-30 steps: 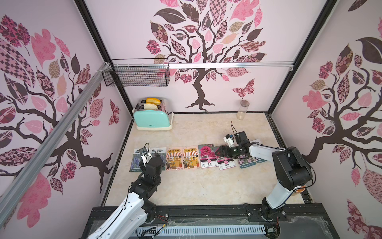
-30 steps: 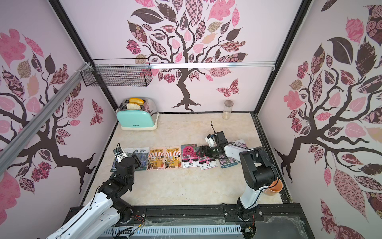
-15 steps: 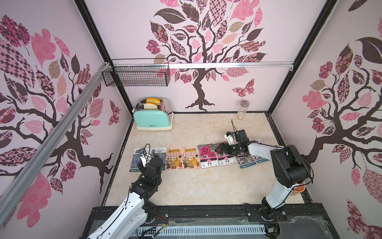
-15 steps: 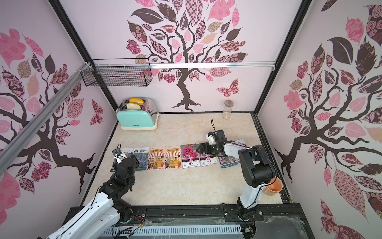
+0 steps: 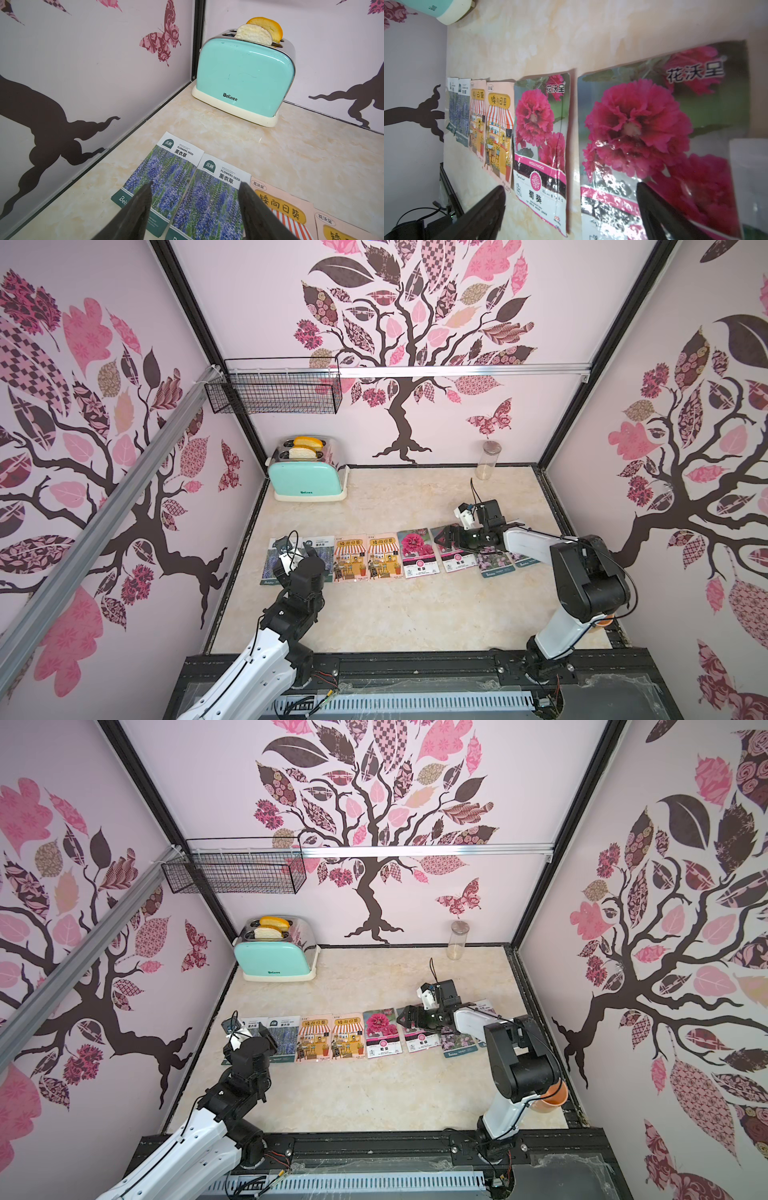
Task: Arrange the seed packets in a row
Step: Adjust the seed packet at the center of the board, then reset both arms
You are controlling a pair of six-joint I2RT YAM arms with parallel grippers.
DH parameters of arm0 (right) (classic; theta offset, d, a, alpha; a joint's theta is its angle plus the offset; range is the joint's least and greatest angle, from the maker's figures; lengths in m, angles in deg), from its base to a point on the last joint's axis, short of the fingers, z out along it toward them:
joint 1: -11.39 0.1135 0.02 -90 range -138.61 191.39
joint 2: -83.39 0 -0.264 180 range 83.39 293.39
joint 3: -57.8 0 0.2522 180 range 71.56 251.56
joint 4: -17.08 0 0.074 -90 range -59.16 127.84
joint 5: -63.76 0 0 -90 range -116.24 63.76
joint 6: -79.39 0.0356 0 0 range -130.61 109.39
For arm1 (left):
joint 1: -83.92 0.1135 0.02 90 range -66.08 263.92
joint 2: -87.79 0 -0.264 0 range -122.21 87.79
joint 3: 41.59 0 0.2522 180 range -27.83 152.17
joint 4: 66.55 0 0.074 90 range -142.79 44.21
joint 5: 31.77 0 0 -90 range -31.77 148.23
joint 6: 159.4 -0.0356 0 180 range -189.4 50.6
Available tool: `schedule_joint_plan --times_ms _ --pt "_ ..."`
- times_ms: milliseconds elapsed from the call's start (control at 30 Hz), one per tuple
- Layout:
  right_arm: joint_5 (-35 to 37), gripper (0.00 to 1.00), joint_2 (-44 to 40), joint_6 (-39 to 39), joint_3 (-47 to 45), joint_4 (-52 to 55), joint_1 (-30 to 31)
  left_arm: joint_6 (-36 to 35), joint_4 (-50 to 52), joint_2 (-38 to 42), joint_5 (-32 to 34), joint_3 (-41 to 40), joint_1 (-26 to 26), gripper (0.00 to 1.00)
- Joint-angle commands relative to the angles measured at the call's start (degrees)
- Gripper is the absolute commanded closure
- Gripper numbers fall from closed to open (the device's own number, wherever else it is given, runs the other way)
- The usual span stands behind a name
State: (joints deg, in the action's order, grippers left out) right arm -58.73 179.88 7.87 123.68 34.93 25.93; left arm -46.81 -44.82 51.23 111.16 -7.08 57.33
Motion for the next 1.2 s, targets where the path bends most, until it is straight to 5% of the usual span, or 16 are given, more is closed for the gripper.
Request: schedule_joint_plan --times_ms 0,167,367,767,967,1100,1167 --pt "-2.8 0.00 -4.4 1.9 -0.3 1.3 0.0 -3.5 -5.0 -0.9 2.9 -0.7 0.5 0.32" --pt "-2.2 0.00 -8.8 0.0 1.5 0.7 -0.1 -9.6 -12.8 -2.2 0.8 -1.8 4.0 0.32" --pt "10.3 0.01 -8.8 -10.3 6.7 2.7 -0.2 -11.8 -33.7 -5.4 -10.1 -10.1 13.8 0.32" --pt "40.3 0.01 -11.8 -12.8 -2.9 -15.8 -1.1 -19.7 -63.4 -42.2 -24.1 -6.1 21.1 0.34" --pt "49.0 0.01 -15.8 -17.4 -17.7 -38.4 -6.4 -20.9 -62.7 -49.6 -27.6 -2.3 21.3 0.37" --pt "51.1 0.01 -13.9 -17.0 -19.3 -38.0 -9.4 -22.3 -70.8 -55.4 -34.1 -2.8 22.9 0.36" --pt "51.0 0.01 -13.6 -15.8 -21.3 -40.3 -9.6 -21.3 -62.2 -52.5 -35.6 -1.0 23.4 0.36"
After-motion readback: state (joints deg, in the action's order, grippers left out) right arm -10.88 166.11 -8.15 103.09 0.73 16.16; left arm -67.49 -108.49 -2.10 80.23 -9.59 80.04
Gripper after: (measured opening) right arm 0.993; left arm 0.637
